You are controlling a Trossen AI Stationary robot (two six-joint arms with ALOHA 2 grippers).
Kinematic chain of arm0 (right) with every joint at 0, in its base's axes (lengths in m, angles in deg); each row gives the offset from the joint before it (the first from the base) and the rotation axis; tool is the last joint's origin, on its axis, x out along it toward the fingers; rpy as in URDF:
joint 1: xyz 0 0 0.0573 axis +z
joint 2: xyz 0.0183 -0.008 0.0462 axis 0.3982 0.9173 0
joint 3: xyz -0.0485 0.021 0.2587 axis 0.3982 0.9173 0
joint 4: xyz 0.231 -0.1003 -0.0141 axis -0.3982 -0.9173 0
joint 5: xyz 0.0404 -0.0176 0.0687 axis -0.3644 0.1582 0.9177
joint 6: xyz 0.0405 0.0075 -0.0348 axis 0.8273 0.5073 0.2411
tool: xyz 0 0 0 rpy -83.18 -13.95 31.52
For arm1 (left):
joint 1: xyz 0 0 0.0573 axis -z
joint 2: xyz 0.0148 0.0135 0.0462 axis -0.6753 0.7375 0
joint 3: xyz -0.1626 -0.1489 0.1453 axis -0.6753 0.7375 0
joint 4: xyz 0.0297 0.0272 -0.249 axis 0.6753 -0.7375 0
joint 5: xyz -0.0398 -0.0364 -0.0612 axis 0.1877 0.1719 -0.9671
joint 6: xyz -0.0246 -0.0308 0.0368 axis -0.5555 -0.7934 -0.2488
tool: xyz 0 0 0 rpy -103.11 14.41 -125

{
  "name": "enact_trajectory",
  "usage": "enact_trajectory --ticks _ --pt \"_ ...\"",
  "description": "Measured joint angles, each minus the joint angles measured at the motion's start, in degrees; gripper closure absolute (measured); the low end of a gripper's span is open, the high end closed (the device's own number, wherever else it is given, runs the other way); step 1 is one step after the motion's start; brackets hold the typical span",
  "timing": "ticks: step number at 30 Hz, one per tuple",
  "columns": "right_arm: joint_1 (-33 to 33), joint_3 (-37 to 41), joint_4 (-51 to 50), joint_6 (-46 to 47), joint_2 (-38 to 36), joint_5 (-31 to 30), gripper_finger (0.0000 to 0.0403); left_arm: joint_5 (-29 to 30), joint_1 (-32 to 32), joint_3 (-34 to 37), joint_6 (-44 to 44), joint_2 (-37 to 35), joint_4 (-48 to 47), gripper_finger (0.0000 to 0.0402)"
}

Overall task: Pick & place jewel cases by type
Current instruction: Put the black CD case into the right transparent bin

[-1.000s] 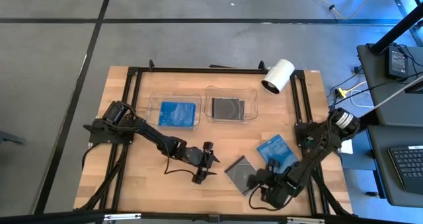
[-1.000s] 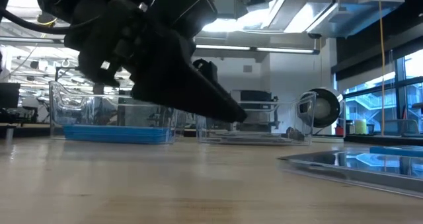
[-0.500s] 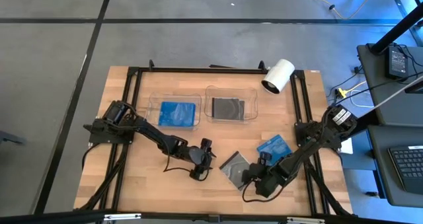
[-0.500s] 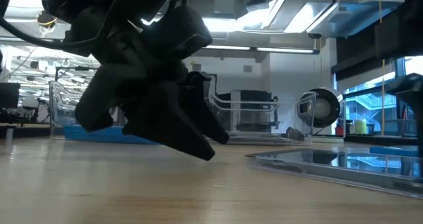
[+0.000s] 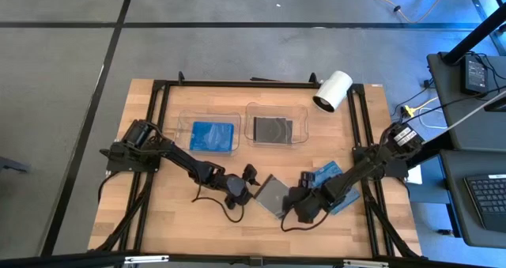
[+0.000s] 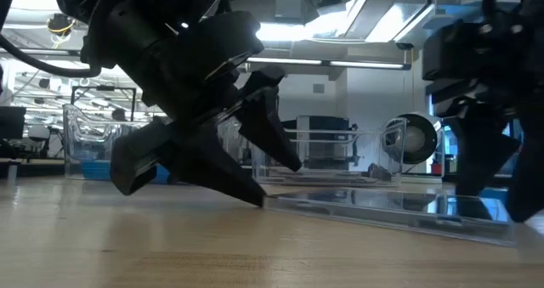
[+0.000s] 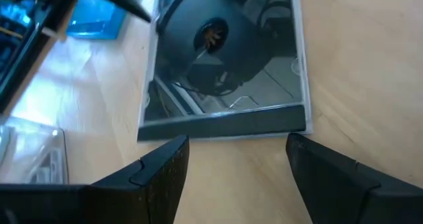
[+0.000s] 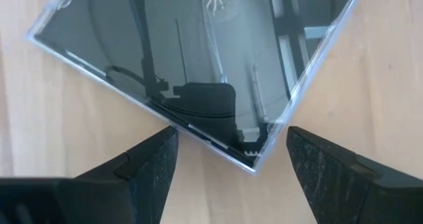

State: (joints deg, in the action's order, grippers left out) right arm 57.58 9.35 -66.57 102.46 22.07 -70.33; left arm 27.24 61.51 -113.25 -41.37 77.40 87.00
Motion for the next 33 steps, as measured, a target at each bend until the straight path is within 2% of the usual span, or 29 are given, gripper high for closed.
enact_trajectory --ticks 10,22,27,29,33 --pt "-3.7 0.06 1.67 -4.37 -0.01 3.25 0.0119 -2.38 0.0 0.07 5.48 -0.05 -2.36 0.0151" --pt "-5.05 0.15 3.17 -7.54 0.02 5.37 0.0119 0.16 1.56 0.35 10.02 0.17 1.79 0.0151" --pt "-5.05 0.15 3.46 -8.1 0.07 5.35 0.0119 -0.55 1.56 0.14 12.16 0.15 -0.93 0.0151" --pt "-5.05 0.15 3.49 -7.69 0.07 5.46 0.0119 -0.85 1.64 0.15 7.22 0.17 -1.7 0.0151" --pt "-5.08 0.15 3.68 -6.96 0.09 6.16 0.0119 -1.79 1.57 0.19 -10.89 0.15 -3.25 0.0151"
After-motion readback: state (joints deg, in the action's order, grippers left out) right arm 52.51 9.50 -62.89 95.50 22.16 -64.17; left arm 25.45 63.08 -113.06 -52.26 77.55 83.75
